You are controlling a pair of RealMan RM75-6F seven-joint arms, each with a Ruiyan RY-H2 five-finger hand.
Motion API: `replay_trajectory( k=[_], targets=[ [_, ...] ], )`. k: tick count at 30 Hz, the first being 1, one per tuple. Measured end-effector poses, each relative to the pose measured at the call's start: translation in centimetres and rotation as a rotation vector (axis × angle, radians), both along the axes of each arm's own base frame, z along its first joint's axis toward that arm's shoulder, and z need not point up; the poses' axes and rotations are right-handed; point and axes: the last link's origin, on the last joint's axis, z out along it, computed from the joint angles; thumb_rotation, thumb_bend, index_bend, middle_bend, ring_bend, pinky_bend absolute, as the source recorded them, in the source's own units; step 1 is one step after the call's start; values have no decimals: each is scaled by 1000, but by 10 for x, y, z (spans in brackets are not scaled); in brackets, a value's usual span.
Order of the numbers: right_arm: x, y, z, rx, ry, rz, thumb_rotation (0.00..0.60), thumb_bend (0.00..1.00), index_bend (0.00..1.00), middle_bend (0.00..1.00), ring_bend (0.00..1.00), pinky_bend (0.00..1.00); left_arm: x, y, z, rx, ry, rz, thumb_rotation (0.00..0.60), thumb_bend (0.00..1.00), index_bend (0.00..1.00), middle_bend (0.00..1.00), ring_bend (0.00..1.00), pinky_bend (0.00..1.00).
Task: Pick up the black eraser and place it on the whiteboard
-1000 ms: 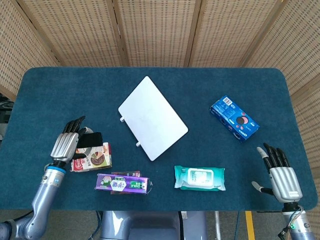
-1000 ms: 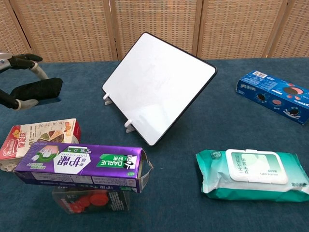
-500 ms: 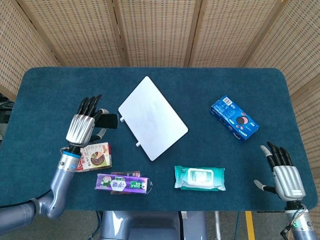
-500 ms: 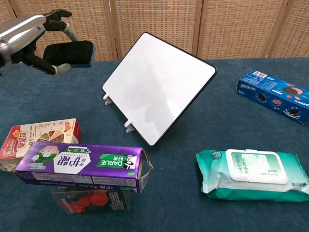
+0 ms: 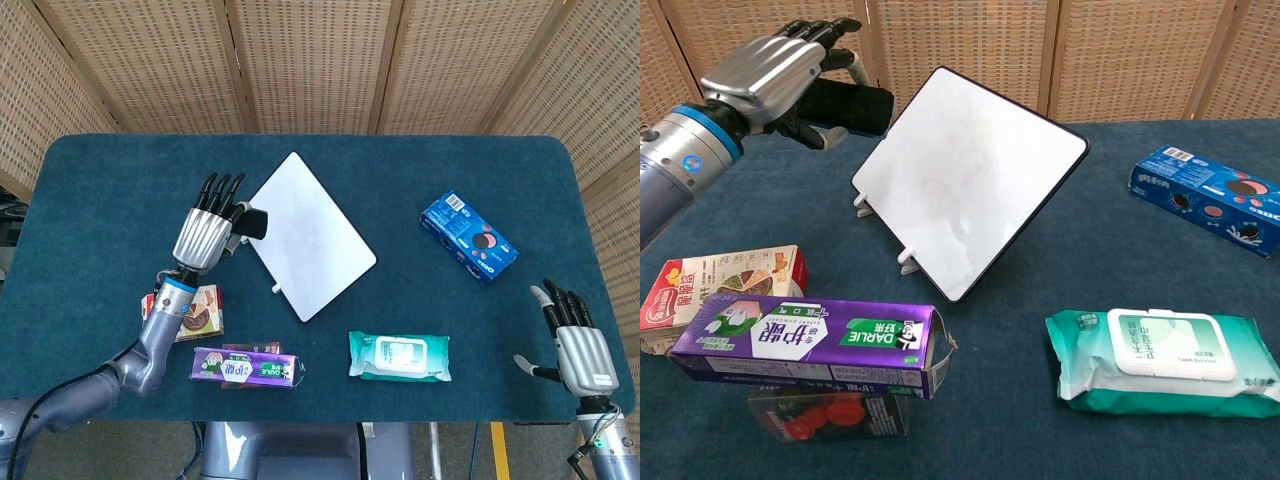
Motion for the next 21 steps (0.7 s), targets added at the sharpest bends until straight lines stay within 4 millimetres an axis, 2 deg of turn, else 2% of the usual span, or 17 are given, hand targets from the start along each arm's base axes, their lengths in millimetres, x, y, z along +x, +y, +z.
replay_trajectory(
  k=[11,21],
  targets=[
    [-8,-7,0,1,7,-36,600,51,25,0,0,0,18,11,-45,-64,-43,-73,600,348,392,0,0,0],
    [-9,-9,-1,-4,15,-44,600,52,25,0,0,0,30,12,-66,-127,-100,-94,600,336,392,0,0,0]
  ],
)
